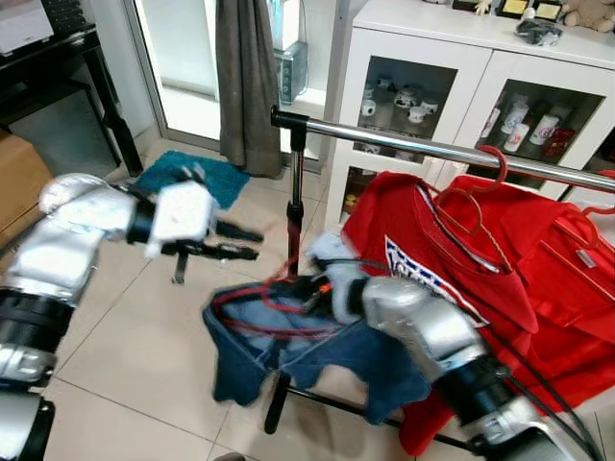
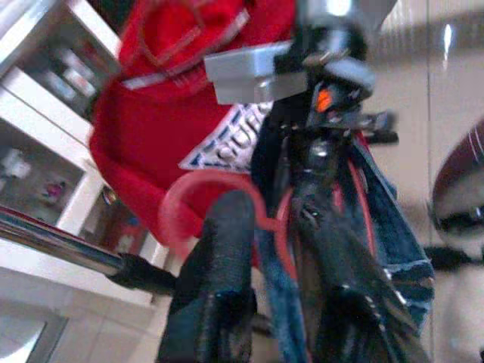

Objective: Hang hanger

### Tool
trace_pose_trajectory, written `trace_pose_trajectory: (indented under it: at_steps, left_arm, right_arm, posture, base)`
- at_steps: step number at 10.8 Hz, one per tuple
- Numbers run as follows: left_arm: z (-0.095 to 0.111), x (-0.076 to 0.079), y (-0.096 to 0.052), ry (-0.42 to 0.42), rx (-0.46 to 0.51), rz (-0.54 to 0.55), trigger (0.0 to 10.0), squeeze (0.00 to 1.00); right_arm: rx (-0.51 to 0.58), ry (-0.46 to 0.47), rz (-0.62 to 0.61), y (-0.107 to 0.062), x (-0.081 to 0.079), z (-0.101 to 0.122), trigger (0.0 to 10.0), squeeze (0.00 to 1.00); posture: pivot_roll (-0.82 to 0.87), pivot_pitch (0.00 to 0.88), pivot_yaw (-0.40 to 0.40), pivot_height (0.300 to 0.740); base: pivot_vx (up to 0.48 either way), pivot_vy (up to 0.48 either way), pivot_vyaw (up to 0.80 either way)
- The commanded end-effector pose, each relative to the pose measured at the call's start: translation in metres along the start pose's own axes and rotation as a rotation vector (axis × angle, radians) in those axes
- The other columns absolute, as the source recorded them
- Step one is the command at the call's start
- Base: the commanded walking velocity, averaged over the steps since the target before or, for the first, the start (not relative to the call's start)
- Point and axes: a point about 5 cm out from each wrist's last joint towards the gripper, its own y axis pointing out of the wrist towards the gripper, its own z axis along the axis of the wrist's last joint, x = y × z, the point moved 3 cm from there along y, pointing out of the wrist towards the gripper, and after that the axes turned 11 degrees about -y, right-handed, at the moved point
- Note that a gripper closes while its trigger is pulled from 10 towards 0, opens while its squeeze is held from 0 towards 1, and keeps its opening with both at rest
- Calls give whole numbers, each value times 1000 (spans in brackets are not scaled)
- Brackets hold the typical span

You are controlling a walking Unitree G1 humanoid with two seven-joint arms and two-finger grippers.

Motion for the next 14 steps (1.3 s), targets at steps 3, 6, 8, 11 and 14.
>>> trace_pose_trajectory:
  at_steps: [3, 6, 8, 11, 14]
  left_arm:
    - [15, 7, -18, -43, 70, 47, 10000, 1000]
    - [-3, 18, -36, -175, 99, 284, 10000, 1000]
    - [-30, 32, -38, -253, 9, 453, 10000, 1000]
    - [-65, 53, -28, -415, -14, 805, 10000, 698]
    - [-72, 68, -5, -511, 53, 904, 10000, 620]
  right_arm:
    - [27, 31, -133, -15, 21, -7, 0, 0]
    - [132, 69, -302, -31, 41, 3, 0, 0]
    - [192, 65, -354, -37, 44, 10, 0, 0]
    - [317, 33, -374, -63, 42, 19, 0, 0]
    - [216, -2, -374, -89, 35, -7, 0, 0]
  posture:
    - [-25, 0, 0, 740]
    - [3, 0, -36, 740]
    - [18, 0, -67, 740]
    - [36, 0, -84, 740]
    - [23, 0, -79, 740]
  base:
    - [0, 0, 0]
    - [0, 0, 0]
    - [0, 0, 0]
    - [0, 0, 0]
    - [0, 0, 0]
